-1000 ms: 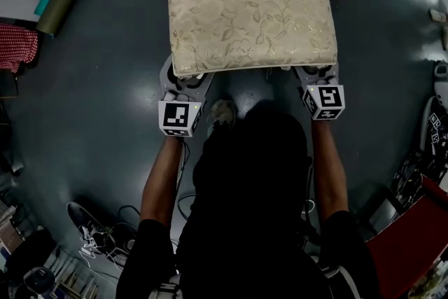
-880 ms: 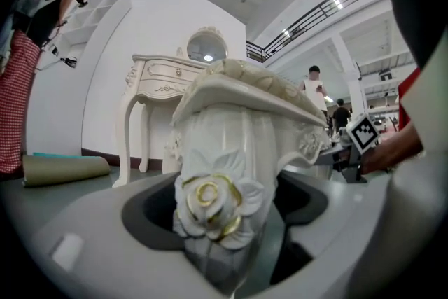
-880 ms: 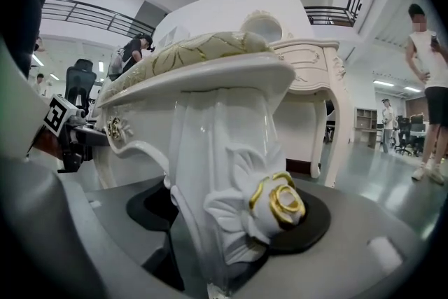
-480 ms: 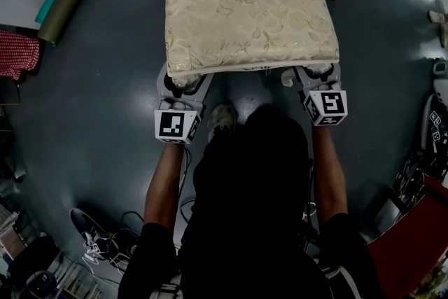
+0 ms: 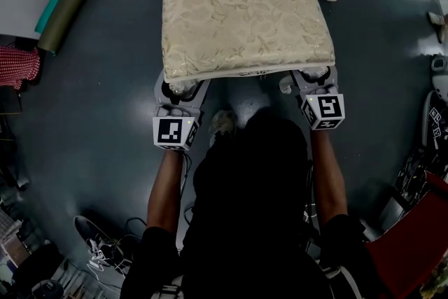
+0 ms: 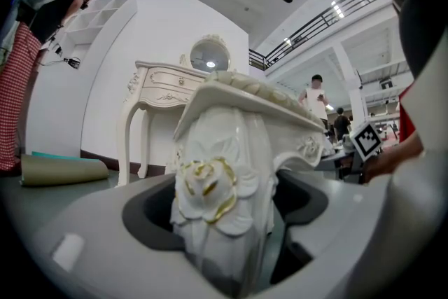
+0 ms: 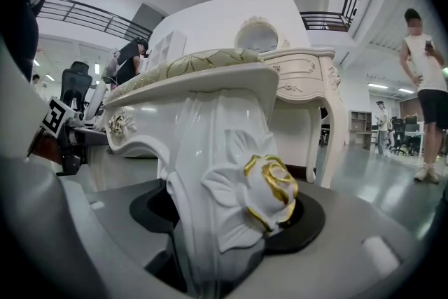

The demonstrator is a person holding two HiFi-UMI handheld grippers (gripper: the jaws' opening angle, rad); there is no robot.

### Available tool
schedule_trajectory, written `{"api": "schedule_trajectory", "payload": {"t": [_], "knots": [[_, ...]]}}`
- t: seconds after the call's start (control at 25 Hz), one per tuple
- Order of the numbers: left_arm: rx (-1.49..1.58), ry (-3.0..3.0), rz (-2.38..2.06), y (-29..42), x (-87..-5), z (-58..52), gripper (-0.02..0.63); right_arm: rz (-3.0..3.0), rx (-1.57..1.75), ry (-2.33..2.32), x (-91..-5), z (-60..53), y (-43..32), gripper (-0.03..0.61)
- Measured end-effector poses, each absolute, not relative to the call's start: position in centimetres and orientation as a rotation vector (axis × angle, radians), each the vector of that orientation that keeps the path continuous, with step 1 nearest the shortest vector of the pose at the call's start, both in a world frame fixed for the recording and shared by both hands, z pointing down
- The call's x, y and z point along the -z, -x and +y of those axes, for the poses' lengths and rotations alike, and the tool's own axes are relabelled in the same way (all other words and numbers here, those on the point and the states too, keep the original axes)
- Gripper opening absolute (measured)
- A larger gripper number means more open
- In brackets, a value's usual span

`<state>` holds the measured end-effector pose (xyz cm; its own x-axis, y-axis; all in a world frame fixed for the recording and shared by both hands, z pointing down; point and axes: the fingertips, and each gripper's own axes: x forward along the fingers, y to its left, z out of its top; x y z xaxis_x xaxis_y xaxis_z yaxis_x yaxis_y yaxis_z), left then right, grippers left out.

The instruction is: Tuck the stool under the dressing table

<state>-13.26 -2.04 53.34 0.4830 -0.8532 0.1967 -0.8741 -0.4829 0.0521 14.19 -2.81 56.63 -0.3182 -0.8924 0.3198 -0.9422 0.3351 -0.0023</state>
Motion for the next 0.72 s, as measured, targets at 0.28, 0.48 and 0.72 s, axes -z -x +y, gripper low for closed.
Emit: {"api": "schedule_trajectory", "payload": {"t": [0.28,0.48,0.72], "knots": [[-0.179,-2.575,-1.522,13.2,-53.5,-2.1,0.380,-2.332,-0.238,-1.646,-56.2,-3.1,-14.4,0.334],[-0.158,-2.579,-1.521,13.2,-53.6,-2.0,0.380,-2.322,-0.226,-1.654,-56.1,-2.9,-14.4,0.334],[-0.119,-2.654,-1.518,13.0,-55.0,-3.2,0.380,-2.327,-0.166,-1.717,-57.6,-3.4,-14.6,0.333]]}}
